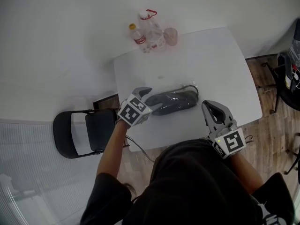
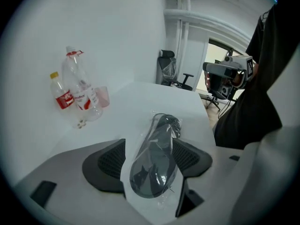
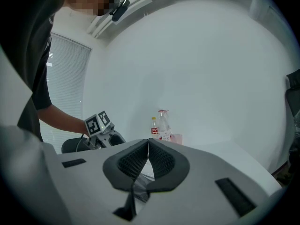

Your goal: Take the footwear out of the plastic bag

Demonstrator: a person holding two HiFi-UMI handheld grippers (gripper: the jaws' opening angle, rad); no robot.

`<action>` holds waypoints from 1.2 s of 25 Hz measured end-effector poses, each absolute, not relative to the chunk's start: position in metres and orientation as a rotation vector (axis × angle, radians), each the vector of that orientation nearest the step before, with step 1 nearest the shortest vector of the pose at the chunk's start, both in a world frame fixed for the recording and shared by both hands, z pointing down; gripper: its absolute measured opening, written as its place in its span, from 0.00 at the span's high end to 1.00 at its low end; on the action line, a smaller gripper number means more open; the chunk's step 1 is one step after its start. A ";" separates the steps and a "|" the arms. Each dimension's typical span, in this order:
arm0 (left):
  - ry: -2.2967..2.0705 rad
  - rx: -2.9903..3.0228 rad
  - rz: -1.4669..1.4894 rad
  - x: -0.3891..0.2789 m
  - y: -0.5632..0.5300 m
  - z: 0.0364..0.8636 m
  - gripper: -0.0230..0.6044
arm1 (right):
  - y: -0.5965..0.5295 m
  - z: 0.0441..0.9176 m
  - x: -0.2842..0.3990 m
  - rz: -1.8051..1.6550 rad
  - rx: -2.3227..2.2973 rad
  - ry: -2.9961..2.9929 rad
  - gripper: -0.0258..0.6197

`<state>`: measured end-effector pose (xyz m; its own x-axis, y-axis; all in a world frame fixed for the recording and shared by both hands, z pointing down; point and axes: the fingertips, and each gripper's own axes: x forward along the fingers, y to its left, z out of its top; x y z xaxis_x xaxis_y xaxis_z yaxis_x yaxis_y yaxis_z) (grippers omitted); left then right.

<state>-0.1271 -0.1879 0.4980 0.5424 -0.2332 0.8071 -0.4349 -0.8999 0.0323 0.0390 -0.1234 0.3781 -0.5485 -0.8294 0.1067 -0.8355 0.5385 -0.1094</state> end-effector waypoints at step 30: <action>0.137 2.282 1.498 -0.128 -0.152 0.592 0.59 | -0.150 0.405 0.039 0.188 1.540 -2.593 0.93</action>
<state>-0.1281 -0.1518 0.5918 0.4191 0.2980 0.8577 -0.1378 -0.9128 0.3845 0.0386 -0.1496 0.4050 -0.4754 -0.8641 0.1655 -0.8789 0.4749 -0.0453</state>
